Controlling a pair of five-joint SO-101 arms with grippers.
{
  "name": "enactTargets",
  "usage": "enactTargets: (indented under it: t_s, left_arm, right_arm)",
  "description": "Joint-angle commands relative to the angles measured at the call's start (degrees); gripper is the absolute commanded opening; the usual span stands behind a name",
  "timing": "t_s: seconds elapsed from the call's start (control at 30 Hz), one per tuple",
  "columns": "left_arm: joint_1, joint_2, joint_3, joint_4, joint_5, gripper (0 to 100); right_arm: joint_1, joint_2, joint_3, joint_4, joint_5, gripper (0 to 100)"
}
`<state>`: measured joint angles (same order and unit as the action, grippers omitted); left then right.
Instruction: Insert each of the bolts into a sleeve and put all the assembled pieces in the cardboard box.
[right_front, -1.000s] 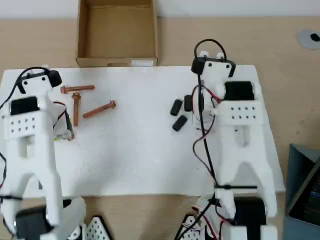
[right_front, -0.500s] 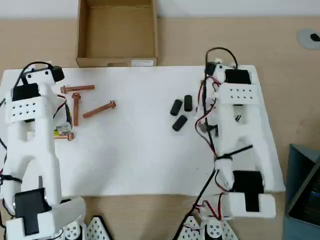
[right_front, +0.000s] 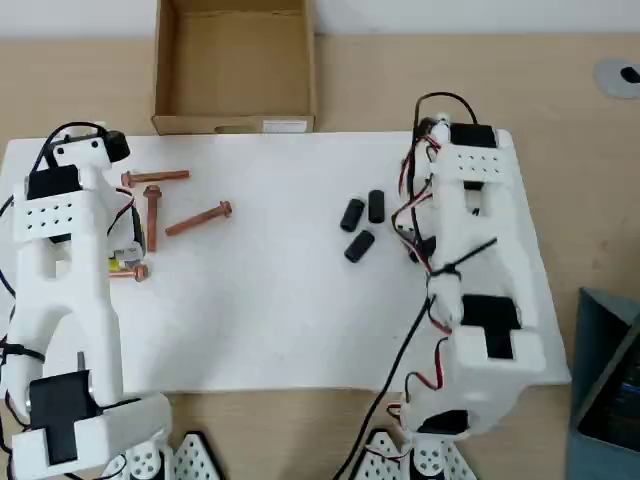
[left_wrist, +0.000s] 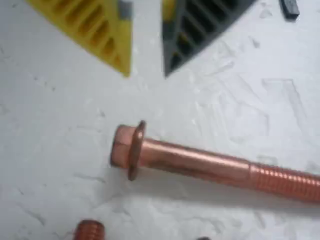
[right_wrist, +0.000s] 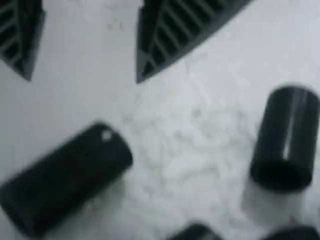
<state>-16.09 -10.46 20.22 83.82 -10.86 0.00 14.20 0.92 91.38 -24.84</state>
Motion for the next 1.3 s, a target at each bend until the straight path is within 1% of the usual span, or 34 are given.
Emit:
enactTargets:
  t_s: [0.0, 0.17, 0.4, 0.6, 0.83, 0.9, 1.0, 1.07, 1.27]
  left_arm:
    - [0.0, -0.22, -2.55, -0.53, -0.44, 5]
    - [0.0, -0.22, -2.55, -0.44, -1.93, 5]
    - [-0.26, -0.4, -2.55, -0.35, -2.02, 5]
    - [0.0, -0.4, -2.64, -0.53, -2.02, 5]
    - [0.0, -0.31, -2.64, -0.62, -2.02, 5]
    - [0.0, -0.31, -2.64, -0.62, -2.02, 5]
    - [0.0, -0.31, -2.64, -0.62, -2.02, 5]
    - [0.0, -0.31, -2.64, -0.62, -2.02, 5]
    - [0.0, -0.4, -2.64, -0.62, -2.02, 5]
  right_arm:
    - [0.92, 2.33, -4.18, -1.67, -0.62, 16.0]
    - [1.1, 6.64, -6.46, -3.34, -0.62, 16.0]
    - [4.09, 10.77, -7.96, -6.07, -0.18, 16.0]
    - [4.26, 13.76, -7.87, -6.42, -0.18, 16.0]
    - [4.0, 13.85, -7.52, -5.98, -0.18, 15.8]
    - [3.91, 13.85, -7.52, -5.98, -0.18, 12.9]
    - [3.56, 13.93, -7.52, -5.98, -0.18, 4.4]
    - [3.03, 14.02, -7.43, -5.89, -0.09, 1.0]
    - [1.71, 13.58, -7.52, -2.29, -0.18, 1.0]
